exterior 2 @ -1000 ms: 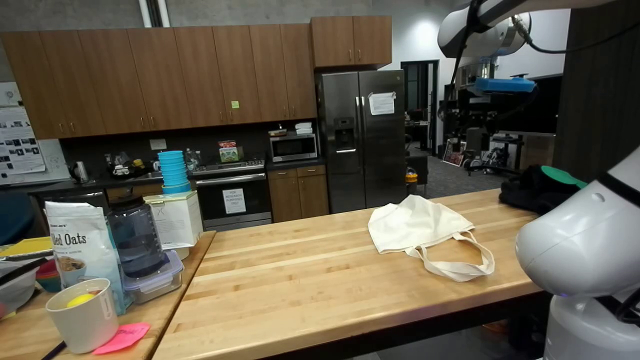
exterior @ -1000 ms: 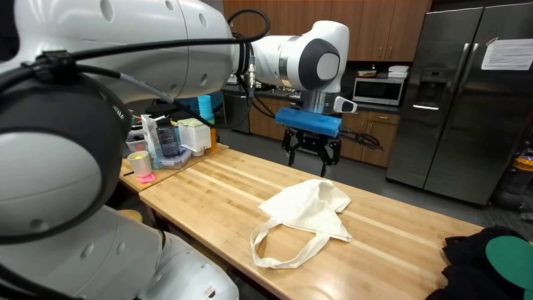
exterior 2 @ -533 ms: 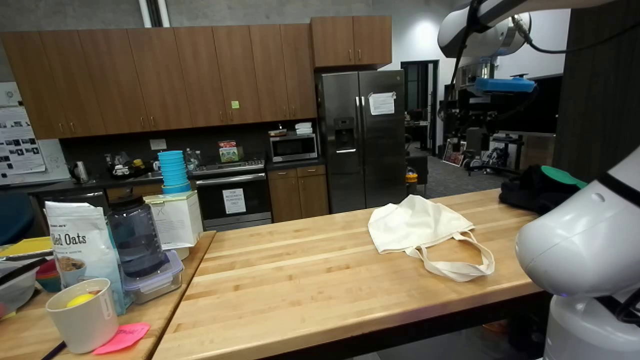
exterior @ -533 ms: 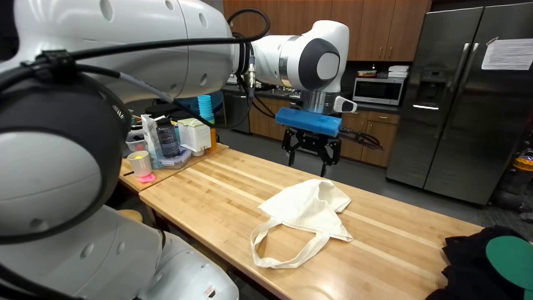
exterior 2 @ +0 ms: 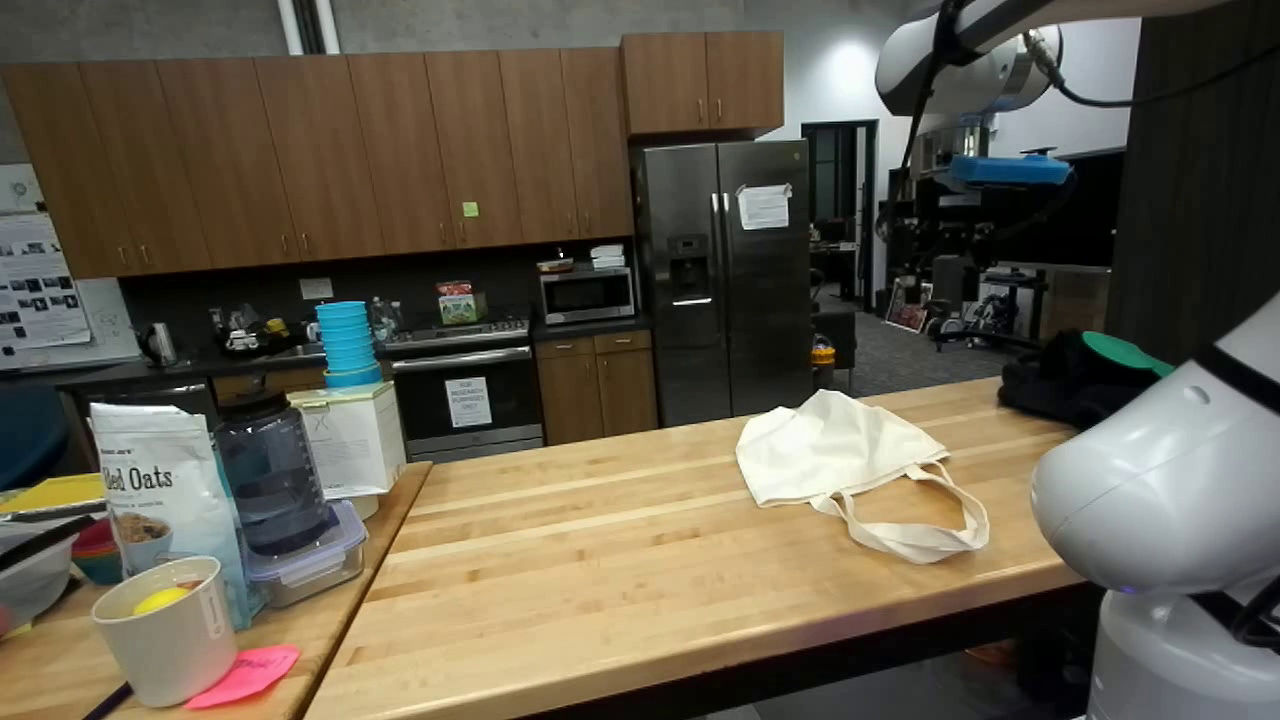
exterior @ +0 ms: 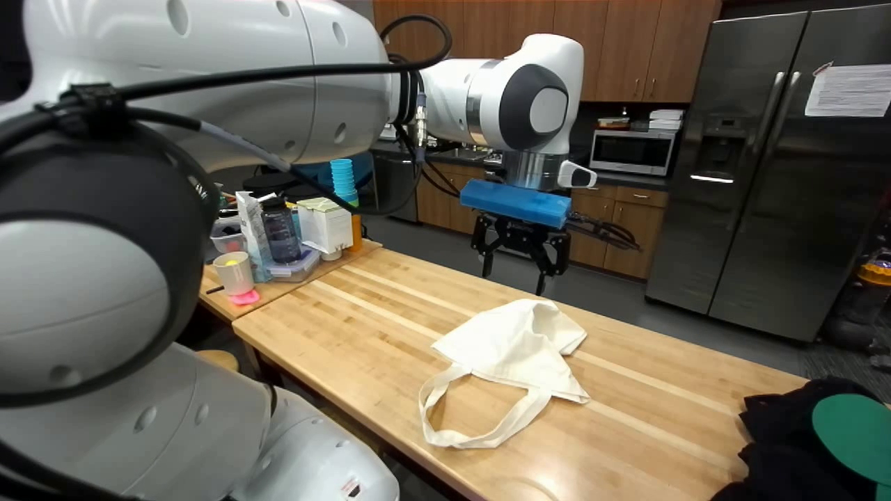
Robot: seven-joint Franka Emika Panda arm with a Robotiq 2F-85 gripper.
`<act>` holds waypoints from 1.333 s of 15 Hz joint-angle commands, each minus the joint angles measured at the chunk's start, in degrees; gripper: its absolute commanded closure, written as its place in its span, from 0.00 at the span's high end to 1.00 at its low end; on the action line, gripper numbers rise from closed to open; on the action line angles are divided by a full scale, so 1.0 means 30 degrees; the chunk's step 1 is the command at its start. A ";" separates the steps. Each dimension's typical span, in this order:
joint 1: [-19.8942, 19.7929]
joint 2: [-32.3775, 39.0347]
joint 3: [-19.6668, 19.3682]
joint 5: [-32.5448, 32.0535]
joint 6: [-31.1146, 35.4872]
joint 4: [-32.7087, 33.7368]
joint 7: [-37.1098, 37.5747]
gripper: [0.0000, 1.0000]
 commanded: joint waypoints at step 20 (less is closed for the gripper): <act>-0.0143 0.3834 -0.0711 0.1627 0.2344 0.1595 -0.1128 1.00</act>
